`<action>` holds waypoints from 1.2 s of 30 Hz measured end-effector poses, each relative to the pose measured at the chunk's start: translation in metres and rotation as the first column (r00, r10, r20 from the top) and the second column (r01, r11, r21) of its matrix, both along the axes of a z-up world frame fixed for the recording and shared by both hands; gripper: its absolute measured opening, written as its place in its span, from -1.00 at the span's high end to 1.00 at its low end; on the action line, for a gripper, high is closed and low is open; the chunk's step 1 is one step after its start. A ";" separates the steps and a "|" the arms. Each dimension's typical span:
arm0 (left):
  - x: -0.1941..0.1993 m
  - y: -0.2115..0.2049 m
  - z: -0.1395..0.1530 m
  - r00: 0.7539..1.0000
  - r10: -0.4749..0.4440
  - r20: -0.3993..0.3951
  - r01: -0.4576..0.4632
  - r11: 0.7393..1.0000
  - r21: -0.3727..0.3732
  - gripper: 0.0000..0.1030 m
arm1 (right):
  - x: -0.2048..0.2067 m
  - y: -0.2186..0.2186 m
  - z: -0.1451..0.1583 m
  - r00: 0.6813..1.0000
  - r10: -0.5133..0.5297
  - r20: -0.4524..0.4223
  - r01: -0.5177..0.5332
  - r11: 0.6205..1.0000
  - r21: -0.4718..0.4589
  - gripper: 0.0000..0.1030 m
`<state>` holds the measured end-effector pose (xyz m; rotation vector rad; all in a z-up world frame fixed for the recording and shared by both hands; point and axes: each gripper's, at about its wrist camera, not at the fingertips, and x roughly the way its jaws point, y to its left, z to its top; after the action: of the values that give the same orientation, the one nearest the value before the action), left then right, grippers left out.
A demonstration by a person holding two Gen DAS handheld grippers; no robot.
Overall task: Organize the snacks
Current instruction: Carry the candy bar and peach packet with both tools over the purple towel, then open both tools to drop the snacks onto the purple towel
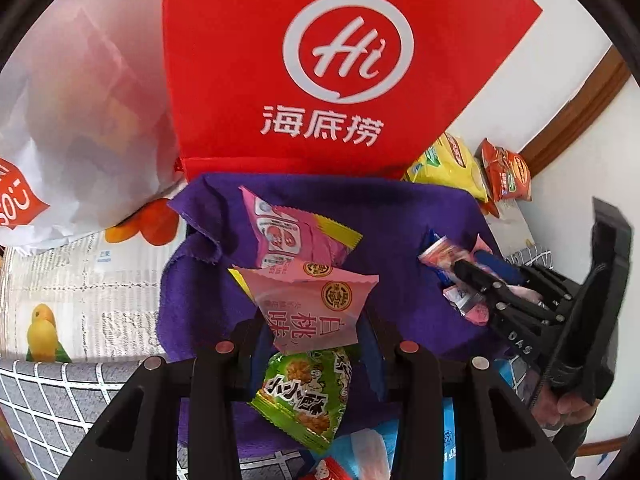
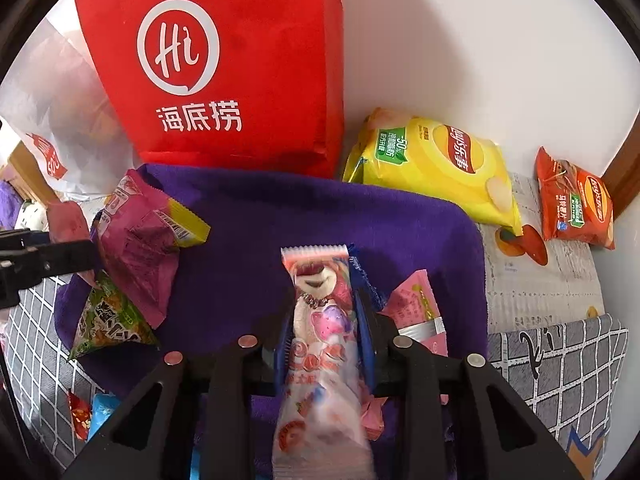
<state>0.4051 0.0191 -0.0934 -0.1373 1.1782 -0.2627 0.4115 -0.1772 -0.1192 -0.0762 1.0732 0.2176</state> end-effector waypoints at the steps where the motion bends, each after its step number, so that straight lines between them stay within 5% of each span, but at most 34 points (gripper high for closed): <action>1: 0.000 -0.001 -0.001 1.000 -0.002 -0.001 0.002 1.000 0.003 0.27 | -0.001 -0.001 0.003 1.000 -0.003 0.007 0.003 1.000 0.004 0.33; 4: 0.000 -0.004 -0.004 1.000 -0.008 0.000 0.008 1.000 0.011 0.27 | -0.005 -0.003 0.015 0.999 -0.003 0.049 0.003 1.000 0.017 0.05; 17: 0.000 -0.019 -0.011 0.999 -0.044 -0.009 0.044 0.999 0.014 0.25 | -0.009 -0.009 0.035 0.993 -0.025 0.114 0.019 0.999 0.049 -0.01; 27: -0.004 -0.011 0.010 0.999 -0.026 0.041 0.026 1.000 -0.001 -0.24 | -0.015 -0.007 0.044 0.992 -0.017 0.125 0.008 0.997 0.072 -0.01; 36: -0.008 -0.008 0.023 0.998 -0.013 0.063 0.013 1.000 -0.004 -0.40 | -0.020 -0.002 0.052 0.992 -0.014 0.129 0.003 0.997 0.082 -0.05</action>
<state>0.3969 0.0113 -0.0702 -0.1247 1.1167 -0.2795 0.3920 -0.1792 -0.0675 -0.0118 0.9343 0.2456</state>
